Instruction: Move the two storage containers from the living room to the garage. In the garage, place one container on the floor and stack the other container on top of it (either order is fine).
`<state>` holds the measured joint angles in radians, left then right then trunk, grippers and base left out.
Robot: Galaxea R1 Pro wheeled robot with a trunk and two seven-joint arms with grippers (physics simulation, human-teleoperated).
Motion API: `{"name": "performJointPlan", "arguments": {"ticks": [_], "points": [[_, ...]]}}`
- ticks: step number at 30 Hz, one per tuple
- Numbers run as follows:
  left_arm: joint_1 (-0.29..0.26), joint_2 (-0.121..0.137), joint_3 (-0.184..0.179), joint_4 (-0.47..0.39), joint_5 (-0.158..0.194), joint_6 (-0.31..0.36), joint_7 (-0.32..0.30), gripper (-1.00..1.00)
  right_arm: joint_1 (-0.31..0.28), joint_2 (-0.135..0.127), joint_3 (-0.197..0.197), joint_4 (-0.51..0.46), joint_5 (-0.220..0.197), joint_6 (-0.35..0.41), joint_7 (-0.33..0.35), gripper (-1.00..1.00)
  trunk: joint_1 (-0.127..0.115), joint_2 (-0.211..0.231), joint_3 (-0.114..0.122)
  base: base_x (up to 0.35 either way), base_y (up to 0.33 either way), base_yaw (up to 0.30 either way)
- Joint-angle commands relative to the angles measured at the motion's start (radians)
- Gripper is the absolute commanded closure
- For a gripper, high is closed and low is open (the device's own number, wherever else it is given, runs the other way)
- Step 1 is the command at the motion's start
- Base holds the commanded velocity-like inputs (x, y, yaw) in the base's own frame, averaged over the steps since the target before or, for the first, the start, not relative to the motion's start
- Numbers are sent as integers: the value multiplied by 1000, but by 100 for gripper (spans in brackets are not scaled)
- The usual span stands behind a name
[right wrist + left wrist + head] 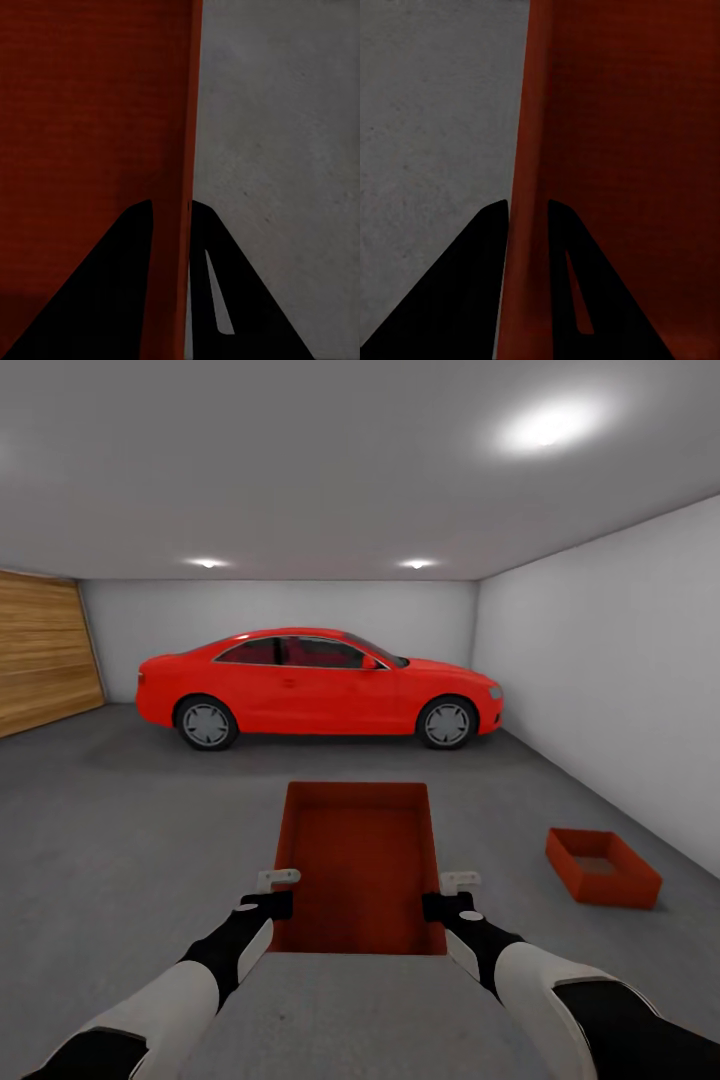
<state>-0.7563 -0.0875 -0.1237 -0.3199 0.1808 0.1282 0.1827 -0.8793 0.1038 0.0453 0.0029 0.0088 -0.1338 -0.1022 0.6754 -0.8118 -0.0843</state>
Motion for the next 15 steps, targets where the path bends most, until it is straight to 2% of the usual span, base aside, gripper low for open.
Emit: {"name": "performJointPlan", "arguments": {"ticks": [1,15], "points": [[-2,2,25,-5,-14,-45,69,100,0,-40,-24,3,-13,-4,-40,100,1,-1,-2,320,0,0],[-1,2,25,-5,-14,-45,69,100,0,-42,-24,3,-13,-6,-40,100,1,-1,-2,320,0,0]]}}
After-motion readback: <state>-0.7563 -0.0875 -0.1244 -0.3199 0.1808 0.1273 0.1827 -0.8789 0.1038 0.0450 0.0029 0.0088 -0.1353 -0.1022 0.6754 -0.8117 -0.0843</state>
